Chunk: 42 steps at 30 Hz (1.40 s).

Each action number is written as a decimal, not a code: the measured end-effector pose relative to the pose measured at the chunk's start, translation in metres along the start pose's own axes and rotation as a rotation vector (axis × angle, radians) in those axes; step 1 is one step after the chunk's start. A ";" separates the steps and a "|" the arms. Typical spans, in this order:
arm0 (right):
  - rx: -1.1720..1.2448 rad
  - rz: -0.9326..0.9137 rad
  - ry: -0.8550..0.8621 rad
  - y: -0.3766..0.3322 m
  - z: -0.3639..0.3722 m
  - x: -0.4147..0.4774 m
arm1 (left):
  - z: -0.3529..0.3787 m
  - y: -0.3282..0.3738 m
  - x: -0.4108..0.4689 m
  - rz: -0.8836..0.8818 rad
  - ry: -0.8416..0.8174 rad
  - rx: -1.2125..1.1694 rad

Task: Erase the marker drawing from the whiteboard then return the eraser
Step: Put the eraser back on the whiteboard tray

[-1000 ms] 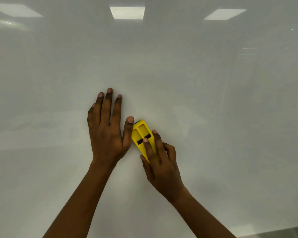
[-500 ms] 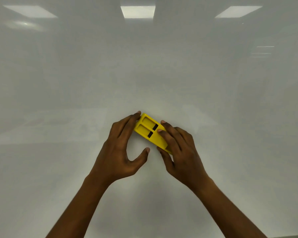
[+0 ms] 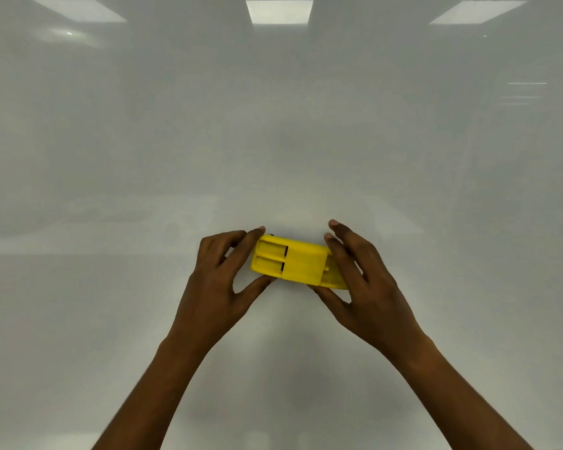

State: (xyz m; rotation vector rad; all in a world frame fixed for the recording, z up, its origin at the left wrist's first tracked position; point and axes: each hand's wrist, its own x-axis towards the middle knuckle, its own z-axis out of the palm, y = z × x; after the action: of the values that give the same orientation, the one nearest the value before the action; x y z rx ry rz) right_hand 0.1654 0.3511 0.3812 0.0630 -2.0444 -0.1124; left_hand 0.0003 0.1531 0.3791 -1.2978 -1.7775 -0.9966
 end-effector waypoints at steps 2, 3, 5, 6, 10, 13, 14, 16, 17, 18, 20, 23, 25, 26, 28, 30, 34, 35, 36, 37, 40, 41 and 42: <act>-0.019 0.021 -0.008 -0.001 0.006 -0.010 | 0.001 -0.004 -0.013 -0.005 0.000 0.010; -0.040 0.028 -0.013 -0.002 0.010 -0.016 | 0.002 -0.006 -0.020 -0.010 -0.005 0.015; -0.101 0.040 -0.026 -0.004 0.016 -0.028 | 0.006 -0.009 -0.035 -0.018 -0.018 0.023; -0.120 0.049 -0.039 -0.005 0.019 -0.034 | 0.008 -0.011 -0.043 -0.028 -0.026 0.019; -0.092 0.089 -0.093 -0.015 0.032 -0.059 | 0.015 -0.016 -0.077 -0.100 -0.080 -0.027; -0.029 0.123 -0.144 -0.023 0.041 -0.081 | 0.021 -0.019 -0.104 -0.145 -0.123 -0.058; -0.004 0.134 -0.165 -0.026 0.044 -0.088 | 0.023 -0.020 -0.112 -0.153 -0.133 -0.059; 0.039 0.146 -0.204 -0.030 0.049 -0.102 | 0.028 -0.020 -0.129 -0.173 -0.156 -0.065; 0.053 0.148 -0.222 -0.031 0.051 -0.109 | 0.030 -0.021 -0.137 -0.186 -0.166 -0.069; 0.067 0.153 -0.245 -0.033 0.054 -0.117 | 0.032 -0.021 -0.145 -0.205 -0.180 -0.073; 0.091 0.161 -0.288 -0.036 0.060 -0.133 | 0.037 -0.022 -0.163 -0.252 -0.209 -0.079; 0.117 0.181 -0.333 -0.042 0.069 -0.160 | 0.045 -0.022 -0.191 -0.313 -0.251 -0.080; 0.133 0.206 -0.376 -0.047 0.077 -0.178 | 0.052 -0.023 -0.211 -0.343 -0.280 -0.077; 0.138 0.220 -0.396 -0.049 0.081 -0.188 | 0.056 -0.022 -0.222 -0.369 -0.295 -0.086; 0.149 0.243 -0.430 -0.054 0.088 -0.207 | 0.063 -0.021 -0.242 -0.420 -0.317 -0.120; 0.157 0.267 -0.458 -0.059 0.096 -0.228 | 0.072 -0.020 -0.261 -0.459 -0.340 -0.159; 0.207 0.374 -0.521 -0.069 0.112 -0.265 | 0.089 -0.016 -0.294 -0.577 -0.393 -0.222; 0.231 0.408 -0.534 -0.071 0.116 -0.272 | 0.094 -0.015 -0.302 -0.613 -0.402 -0.240; 0.253 0.439 -0.548 -0.074 0.120 -0.280 | 0.097 -0.013 -0.309 -0.646 -0.409 -0.256; 0.271 0.463 -0.562 -0.077 0.123 -0.286 | 0.101 -0.011 -0.315 -0.672 -0.416 -0.268; 0.293 0.525 -0.615 -0.085 0.132 -0.303 | 0.111 -0.010 -0.331 -0.741 -0.445 -0.297; 0.300 0.545 -0.630 -0.088 0.135 -0.308 | 0.113 -0.010 -0.336 -0.764 -0.451 -0.303; 0.308 0.562 -0.641 -0.090 0.137 -0.312 | 0.116 -0.011 -0.340 -0.783 -0.456 -0.306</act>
State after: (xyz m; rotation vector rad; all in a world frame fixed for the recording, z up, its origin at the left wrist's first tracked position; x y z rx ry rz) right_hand 0.1861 0.2976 0.0335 -0.4032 -2.6153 0.6049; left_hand 0.0609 0.1117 0.0276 -1.0535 -2.6739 -1.5210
